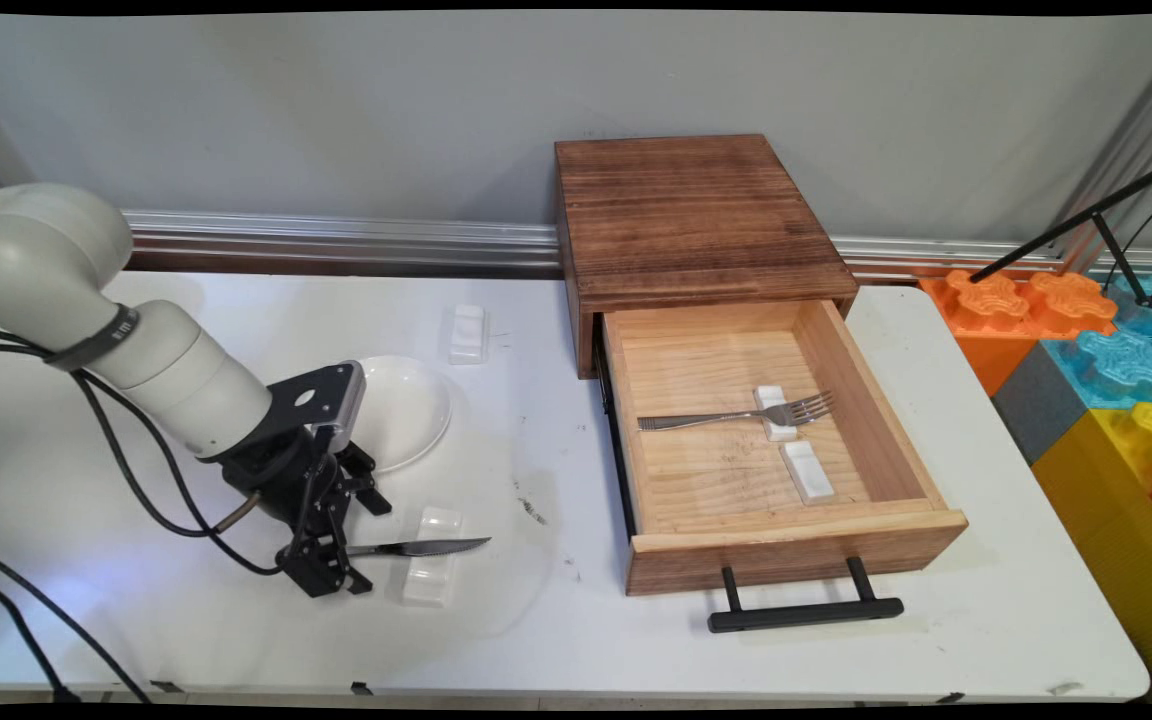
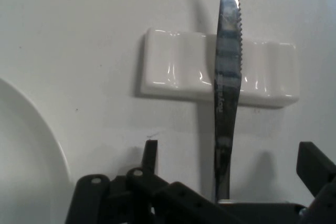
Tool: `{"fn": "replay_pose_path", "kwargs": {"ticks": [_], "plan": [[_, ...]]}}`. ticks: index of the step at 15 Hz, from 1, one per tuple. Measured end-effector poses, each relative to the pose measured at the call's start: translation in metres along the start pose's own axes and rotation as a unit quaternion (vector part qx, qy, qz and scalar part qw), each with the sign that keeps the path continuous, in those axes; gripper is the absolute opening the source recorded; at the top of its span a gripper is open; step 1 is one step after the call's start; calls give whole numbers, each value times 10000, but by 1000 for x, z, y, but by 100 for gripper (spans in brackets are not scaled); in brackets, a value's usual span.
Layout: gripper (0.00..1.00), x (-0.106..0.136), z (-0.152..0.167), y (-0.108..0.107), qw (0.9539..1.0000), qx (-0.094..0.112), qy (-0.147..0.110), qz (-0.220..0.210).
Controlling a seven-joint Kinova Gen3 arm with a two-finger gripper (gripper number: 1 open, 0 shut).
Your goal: Pick up the knife from the right of the white plate
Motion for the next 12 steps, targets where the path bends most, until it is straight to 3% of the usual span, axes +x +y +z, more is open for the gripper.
{"fn": "replay_pose_path", "kwargs": {"ticks": [6,7,12], "plan": [[100,1,6,-1,10000,33,-8,-3],[0,1,7,-1,10000,32,-11,-2],[0,2,10,-1,10000,18,-10,9]]}}
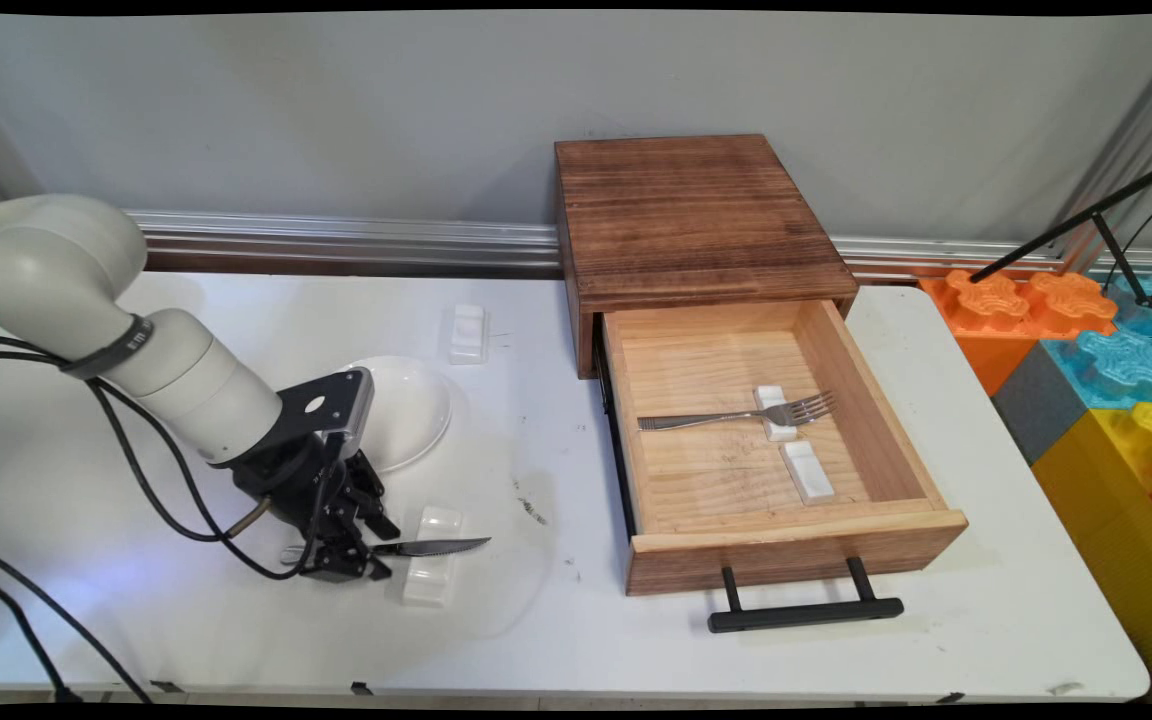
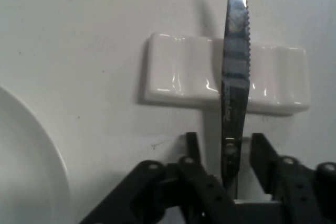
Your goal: Pick up the knife from the right of the white plate, then place the picked object into the drawer
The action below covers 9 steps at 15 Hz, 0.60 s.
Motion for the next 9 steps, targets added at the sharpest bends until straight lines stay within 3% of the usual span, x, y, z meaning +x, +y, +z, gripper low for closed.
{"fn": "replay_pose_path", "kwargs": {"ticks": [9], "plan": [[0,5,-14,-2,10000,-67,64,8]]}}
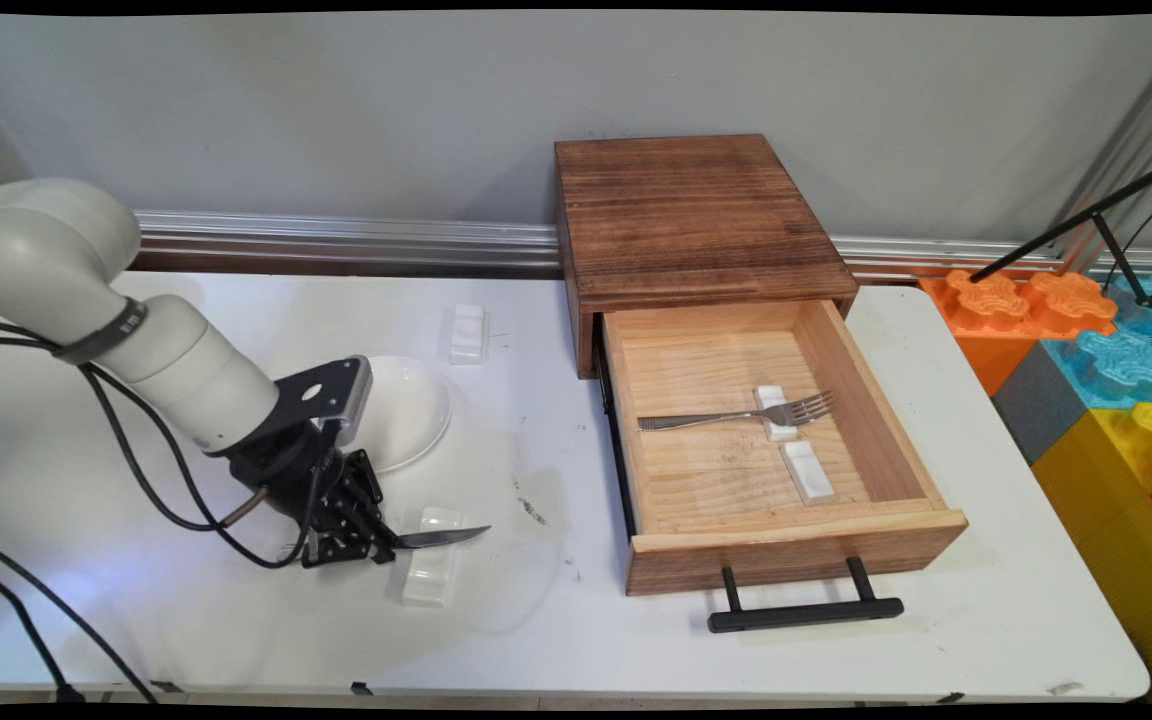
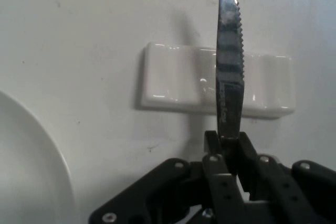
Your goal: Place the picked object into the drawer
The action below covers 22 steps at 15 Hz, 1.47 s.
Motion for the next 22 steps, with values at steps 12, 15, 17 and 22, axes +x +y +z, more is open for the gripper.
{"fn": "replay_pose_path", "kwargs": {"ticks": [12,15,17,22], "plan": [[0,35,-79,-6,9995,-138,282,74],[0,49,-92,-11,9991,-83,402,46],[0,59,-100,-16,9989,-48,465,29],[0,89,-112,-25,9983,-43,569,112]]}}
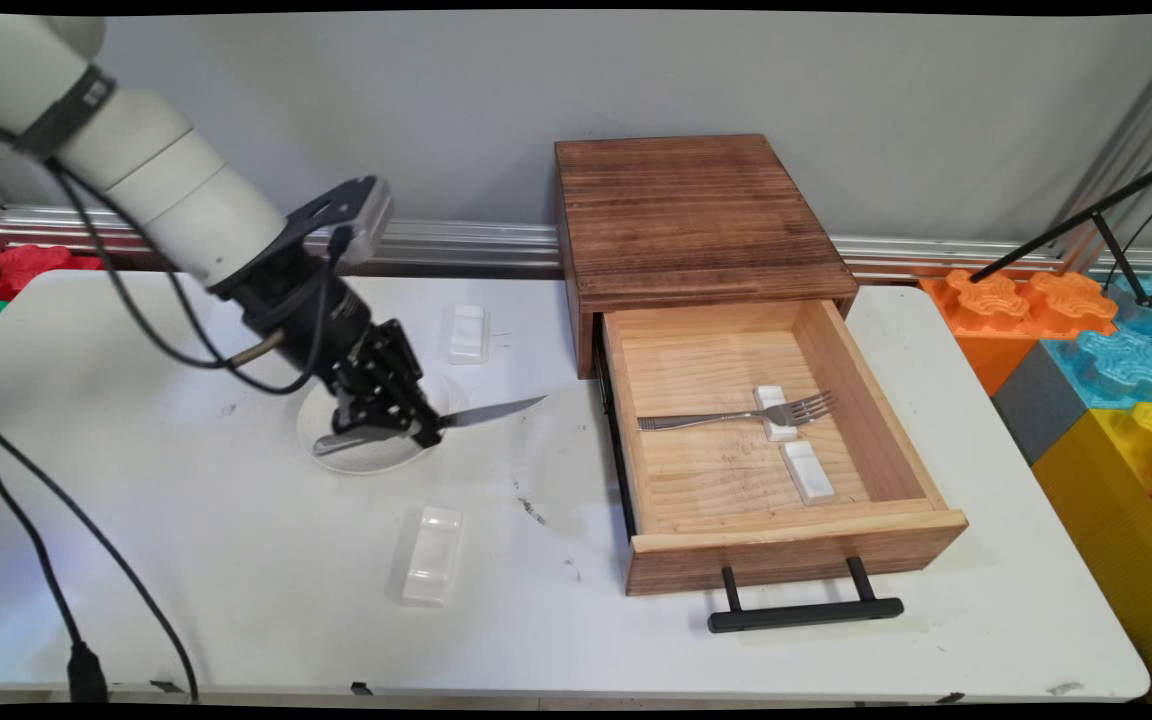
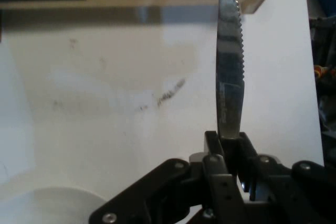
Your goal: Place the picked object into the drawer
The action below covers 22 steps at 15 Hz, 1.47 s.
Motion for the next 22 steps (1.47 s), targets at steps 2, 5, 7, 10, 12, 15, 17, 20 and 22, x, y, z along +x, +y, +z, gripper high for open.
{"fn": "replay_pose_path", "kwargs": {"ticks": [2,5,7,10,12,15,17,20,22], "plan": [[0,16,0,-5,10000,6,29,21],[0,43,5,-11,10000,-1,61,-21],[0,62,12,-13,9999,-39,62,-125],[0,92,24,-12,9996,-103,101,-241],[0,113,33,-11,9992,-133,156,-332],[0,145,46,-10,9983,-140,317,-459],[0,165,55,-10,9978,-148,426,-490],[0,191,69,-12,9974,-165,521,-470],[0,207,79,-13,9973,-189,556,-438]]}}
